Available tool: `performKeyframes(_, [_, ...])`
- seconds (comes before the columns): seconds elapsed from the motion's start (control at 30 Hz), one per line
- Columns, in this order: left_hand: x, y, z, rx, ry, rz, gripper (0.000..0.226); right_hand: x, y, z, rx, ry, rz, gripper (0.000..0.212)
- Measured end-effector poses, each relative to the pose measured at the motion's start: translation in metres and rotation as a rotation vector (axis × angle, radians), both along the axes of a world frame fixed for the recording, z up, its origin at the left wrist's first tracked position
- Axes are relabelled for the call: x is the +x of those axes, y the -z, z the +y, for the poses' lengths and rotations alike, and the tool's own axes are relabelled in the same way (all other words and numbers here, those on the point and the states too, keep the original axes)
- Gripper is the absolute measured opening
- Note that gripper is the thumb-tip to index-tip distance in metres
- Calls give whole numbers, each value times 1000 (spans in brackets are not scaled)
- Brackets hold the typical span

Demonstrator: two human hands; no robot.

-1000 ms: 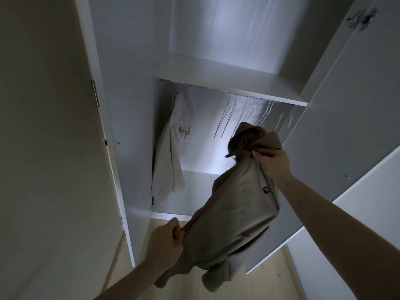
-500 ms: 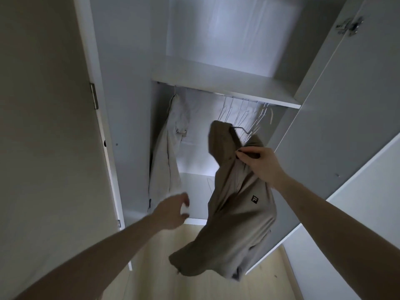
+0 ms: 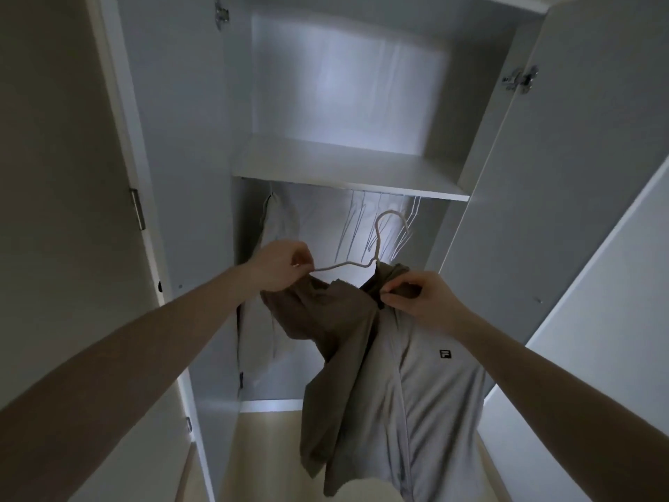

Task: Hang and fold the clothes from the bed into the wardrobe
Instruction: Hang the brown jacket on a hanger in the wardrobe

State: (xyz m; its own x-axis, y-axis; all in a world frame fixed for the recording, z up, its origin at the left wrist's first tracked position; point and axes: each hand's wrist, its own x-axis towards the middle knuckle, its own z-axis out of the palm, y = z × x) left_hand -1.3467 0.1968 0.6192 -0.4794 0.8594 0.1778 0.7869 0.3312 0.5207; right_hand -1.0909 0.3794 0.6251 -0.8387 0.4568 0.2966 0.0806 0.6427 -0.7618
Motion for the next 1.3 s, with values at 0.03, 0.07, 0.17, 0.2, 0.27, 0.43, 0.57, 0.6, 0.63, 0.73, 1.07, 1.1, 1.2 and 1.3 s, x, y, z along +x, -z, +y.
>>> performKeyframes(0.03, [-4, 2, 0, 7, 11, -17, 29, 2, 3, 1, -9, 10, -4, 22])
performKeyframes(0.07, [-7, 5, -2, -6, 21, -50, 34, 3, 5, 1, -19, 19, -3, 21])
performKeyframes(0.17, [-20, 18, -8, -119, 18, -88, 31, 3, 11, 2, -36, 38, 4, 17])
performKeyframes(0.2, [-23, 23, -9, -134, 17, -57, 25, 3, 13, 2, -32, 40, -4, 16])
performKeyframes(0.27, [-26, 29, -9, -96, 28, 2, 20, 1, 15, 0, -18, 42, -23, 15])
performKeyframes(0.43, [-25, 15, -2, -51, 187, 91, 23, -5, 17, 5, -14, 75, -76, 19])
performKeyframes(0.57, [7, 3, 27, 66, 306, 16, 23, -25, 20, -14, -22, 0, -99, 16])
performKeyframes(0.6, [14, 1, 36, 76, 323, 8, 23, -30, 20, -17, -15, -13, -92, 15])
performKeyframes(0.63, [19, 0, 42, 70, 324, -2, 24, -33, 20, -16, -28, -15, -77, 13])
performKeyframes(0.73, [19, 1, 53, -28, 296, -30, 34, -32, 24, -4, -53, 8, -62, 17])
performKeyframes(1.07, [29, 49, 101, -58, 67, -249, 40, -26, 82, 56, 71, 321, -188, 14])
performKeyframes(1.1, [31, 54, 106, -57, 26, -297, 40, -25, 95, 58, 37, 340, -196, 23])
performKeyframes(1.2, [33, 69, 119, -36, -99, -442, 40, -28, 116, 57, -105, 343, -135, 49])
performKeyframes(1.3, [35, 77, 128, -36, -182, -518, 36, -40, 120, 60, -206, 207, 84, 18])
